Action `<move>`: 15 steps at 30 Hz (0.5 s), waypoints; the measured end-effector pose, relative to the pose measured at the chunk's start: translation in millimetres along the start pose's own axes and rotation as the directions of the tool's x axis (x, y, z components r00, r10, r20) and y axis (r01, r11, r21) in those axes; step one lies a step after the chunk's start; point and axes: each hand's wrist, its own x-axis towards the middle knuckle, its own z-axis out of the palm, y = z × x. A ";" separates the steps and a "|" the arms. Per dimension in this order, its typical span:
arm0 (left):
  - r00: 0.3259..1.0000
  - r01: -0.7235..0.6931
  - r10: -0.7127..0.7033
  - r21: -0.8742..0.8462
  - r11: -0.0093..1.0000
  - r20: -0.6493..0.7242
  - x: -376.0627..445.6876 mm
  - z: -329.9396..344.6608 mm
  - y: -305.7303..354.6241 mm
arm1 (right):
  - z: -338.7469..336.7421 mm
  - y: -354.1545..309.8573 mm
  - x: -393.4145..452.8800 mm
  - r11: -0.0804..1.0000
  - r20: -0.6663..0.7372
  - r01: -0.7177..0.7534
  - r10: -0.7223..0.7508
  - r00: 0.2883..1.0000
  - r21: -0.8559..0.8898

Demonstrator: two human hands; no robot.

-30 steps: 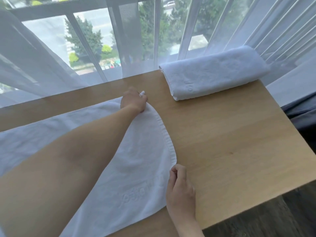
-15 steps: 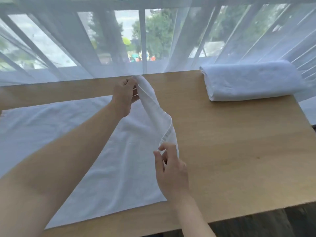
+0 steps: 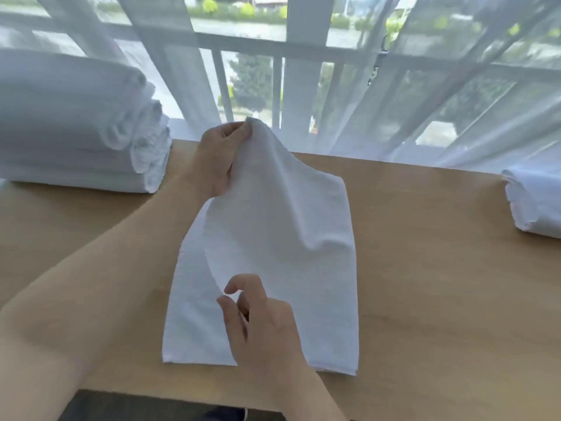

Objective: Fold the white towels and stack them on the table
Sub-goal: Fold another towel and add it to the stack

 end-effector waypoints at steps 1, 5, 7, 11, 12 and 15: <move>1.000 -0.002 0.003 0.006 1.000 -0.027 4.8 -18.1 4.7 | 16.4 -10.7 7.1 1.000 0.014 0.014 -0.014 1.000 -0.011; 0.993 -0.001 0.020 0.163 0.987 -0.114 23.7 -79.7 -5.9 | 85.9 -31.9 28.3 0.998 0.066 -0.056 0.055 0.996 0.003; 0.989 0.027 0.005 0.212 0.977 -0.148 31.6 -101.3 -29.1 | 119.9 -28.9 31.6 0.992 0.112 -0.129 0.129 0.985 -0.004; 0.980 0.155 -0.120 0.221 0.963 -0.161 45.0 -129.3 -82.7 | 166.5 -8.6 27.8 0.954 0.251 -0.294 0.297 0.921 -0.052; 0.977 0.174 -0.139 0.221 0.960 -0.164 47.0 -134.6 -93.1 | 172.7 -5.4 25.5 0.946 0.278 -0.316 0.325 0.904 -0.076; 0.973 0.172 -0.128 0.231 0.958 -0.191 44.9 -146.8 -110.7 | 180.7 -1.2 18.1 0.923 0.336 -0.377 0.382 0.861 -0.080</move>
